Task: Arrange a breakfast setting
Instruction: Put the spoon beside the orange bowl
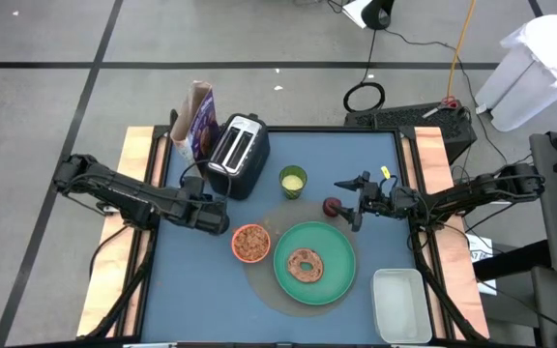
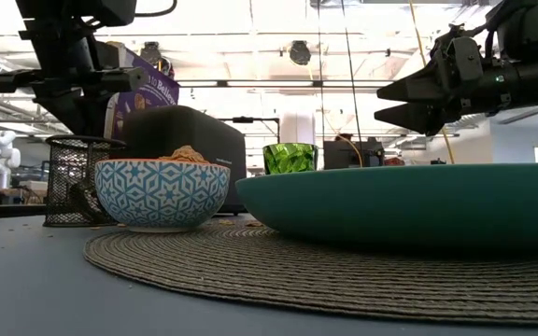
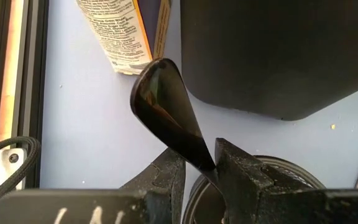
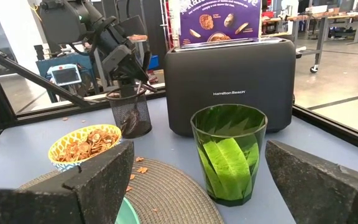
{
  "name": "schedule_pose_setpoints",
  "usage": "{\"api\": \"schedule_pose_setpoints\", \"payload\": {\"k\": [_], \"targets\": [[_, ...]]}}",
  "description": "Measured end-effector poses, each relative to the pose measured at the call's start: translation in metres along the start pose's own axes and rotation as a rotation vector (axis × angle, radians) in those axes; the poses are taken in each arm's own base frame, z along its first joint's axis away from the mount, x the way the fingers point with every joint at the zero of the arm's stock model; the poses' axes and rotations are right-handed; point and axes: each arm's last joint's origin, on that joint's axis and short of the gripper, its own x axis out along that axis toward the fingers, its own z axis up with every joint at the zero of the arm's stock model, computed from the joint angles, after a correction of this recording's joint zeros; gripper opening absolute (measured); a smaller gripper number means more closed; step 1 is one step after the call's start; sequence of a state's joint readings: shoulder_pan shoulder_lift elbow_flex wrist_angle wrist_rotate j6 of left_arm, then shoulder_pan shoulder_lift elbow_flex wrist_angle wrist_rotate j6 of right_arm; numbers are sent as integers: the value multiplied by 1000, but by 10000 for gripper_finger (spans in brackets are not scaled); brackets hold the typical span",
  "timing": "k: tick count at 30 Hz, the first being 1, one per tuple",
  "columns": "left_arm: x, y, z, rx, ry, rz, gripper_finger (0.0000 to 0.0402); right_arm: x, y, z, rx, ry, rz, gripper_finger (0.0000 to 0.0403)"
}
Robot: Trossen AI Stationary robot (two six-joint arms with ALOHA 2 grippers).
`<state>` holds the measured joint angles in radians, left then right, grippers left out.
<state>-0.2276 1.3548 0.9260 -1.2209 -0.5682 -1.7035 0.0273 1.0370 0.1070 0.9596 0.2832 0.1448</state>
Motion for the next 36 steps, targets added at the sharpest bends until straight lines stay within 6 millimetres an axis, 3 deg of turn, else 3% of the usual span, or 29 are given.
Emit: {"api": "schedule_pose_setpoints", "payload": {"k": [18, 26, 36], "targets": [[0, -1, 0, -9, -18, -13, 91, 0, 0, 0, 0, 0, 0, 357], [-1, -2, 1, -18, -22, -26, 12, 0, 0, 0, 0, 0, 0, 357], [-1, -2, 1, -17, -21, -24, 12, 0, 0, 0, -1, 1, 0, 357]]}}
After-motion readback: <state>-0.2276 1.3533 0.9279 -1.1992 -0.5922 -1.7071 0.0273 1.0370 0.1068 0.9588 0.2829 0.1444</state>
